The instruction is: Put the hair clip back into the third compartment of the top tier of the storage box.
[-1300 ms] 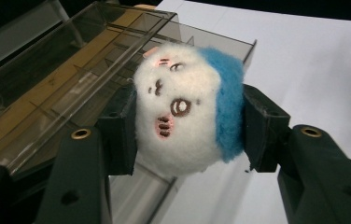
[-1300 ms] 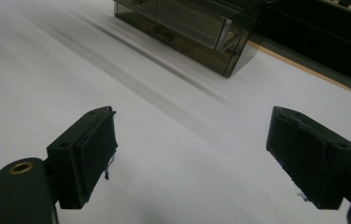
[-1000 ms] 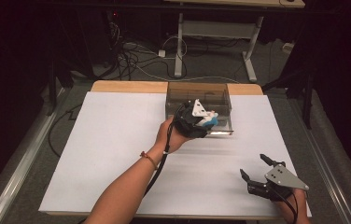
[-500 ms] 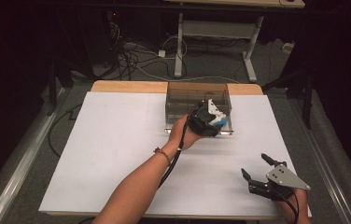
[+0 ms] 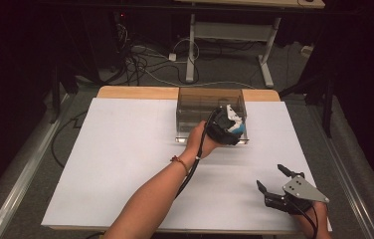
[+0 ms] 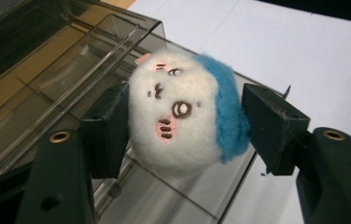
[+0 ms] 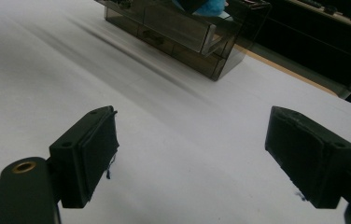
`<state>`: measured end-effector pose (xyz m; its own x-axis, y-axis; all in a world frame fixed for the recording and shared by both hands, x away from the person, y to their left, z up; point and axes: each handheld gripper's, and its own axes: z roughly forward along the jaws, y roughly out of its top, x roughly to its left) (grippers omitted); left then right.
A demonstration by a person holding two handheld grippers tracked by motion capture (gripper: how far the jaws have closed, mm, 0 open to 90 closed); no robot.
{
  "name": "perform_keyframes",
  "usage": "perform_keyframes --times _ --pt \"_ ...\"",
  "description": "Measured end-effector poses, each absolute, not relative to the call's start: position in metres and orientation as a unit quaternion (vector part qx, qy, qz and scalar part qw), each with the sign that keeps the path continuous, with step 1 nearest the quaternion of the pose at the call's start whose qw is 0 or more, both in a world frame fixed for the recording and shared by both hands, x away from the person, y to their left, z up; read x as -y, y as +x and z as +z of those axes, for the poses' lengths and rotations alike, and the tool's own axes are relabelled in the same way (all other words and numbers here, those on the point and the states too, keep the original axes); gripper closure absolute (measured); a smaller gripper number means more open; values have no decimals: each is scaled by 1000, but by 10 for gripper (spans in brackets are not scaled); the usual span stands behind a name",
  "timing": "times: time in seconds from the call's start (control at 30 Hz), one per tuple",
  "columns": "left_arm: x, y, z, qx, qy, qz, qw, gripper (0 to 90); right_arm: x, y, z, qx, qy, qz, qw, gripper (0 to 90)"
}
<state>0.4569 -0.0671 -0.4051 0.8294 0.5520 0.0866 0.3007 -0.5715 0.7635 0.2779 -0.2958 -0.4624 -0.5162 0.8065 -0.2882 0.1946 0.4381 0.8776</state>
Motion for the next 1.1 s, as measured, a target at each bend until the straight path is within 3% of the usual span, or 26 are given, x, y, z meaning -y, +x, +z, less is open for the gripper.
perform_keyframes --times 0.27,0.3,0.33,0.37,0.5,1.1 --pt "62 453 -397 -250 862 154 413 321 296 278 -463 -767 327 414 366 173" --pt "62 453 -397 -250 862 154 413 383 296 278 -462 -767 326 414 366 173" --pt "59 452 -395 -250 859 152 419 383 296 278 -462 -767 326 414 366 173" --pt "55 452 -394 -246 860 147 422 515 296 278 -462 -766 326 415 367 173" --pt "50 450 -394 -230 869 151 411 720 297 278 -462 -765 326 416 367 173" --pt "53 449 -401 -226 868 176 406 734 292 277 -463 -769 319 414 368 175"
